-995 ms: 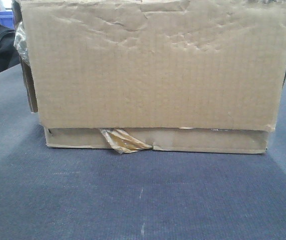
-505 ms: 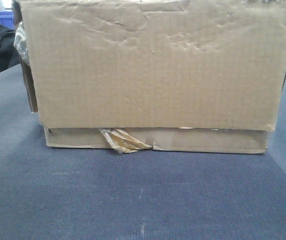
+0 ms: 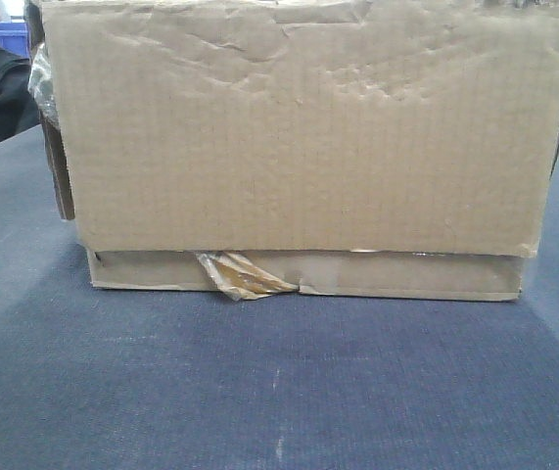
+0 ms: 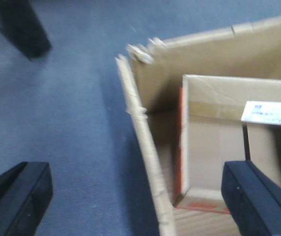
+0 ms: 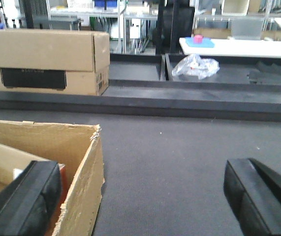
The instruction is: Stack two boxes on right shelf middle
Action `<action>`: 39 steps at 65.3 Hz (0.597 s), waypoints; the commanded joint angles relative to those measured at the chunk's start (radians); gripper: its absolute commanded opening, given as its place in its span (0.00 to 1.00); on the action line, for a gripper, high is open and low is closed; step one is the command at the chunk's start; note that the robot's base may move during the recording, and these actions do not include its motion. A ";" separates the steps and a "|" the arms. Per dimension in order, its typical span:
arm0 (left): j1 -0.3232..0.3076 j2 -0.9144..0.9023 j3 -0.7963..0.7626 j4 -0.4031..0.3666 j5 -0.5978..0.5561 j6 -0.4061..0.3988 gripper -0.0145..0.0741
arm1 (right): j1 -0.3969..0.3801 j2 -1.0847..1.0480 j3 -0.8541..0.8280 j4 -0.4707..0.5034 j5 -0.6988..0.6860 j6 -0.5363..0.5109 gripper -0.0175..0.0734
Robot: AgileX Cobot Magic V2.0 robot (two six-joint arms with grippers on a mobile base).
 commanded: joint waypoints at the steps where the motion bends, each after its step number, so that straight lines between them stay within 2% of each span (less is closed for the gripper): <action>1: 0.067 -0.031 0.008 -0.079 0.000 0.033 0.85 | 0.003 0.053 -0.074 -0.002 0.053 0.000 0.82; 6: 0.104 -0.044 0.028 -0.130 0.000 0.064 0.85 | 0.003 0.112 -0.146 -0.002 0.107 0.000 0.82; 10: 0.120 -0.053 0.064 -0.135 0.000 0.063 0.85 | 0.003 0.169 -0.208 -0.002 0.160 -0.015 0.82; 16: 0.120 -0.055 0.126 -0.141 0.000 0.063 0.85 | 0.011 0.265 -0.301 -0.002 0.262 -0.034 0.82; 28: 0.093 -0.043 0.209 -0.173 0.000 0.079 0.85 | 0.101 0.465 -0.447 0.000 0.440 -0.038 0.82; 39: 0.084 -0.008 0.215 -0.188 0.000 0.079 0.85 | 0.161 0.630 -0.506 0.000 0.534 -0.038 0.82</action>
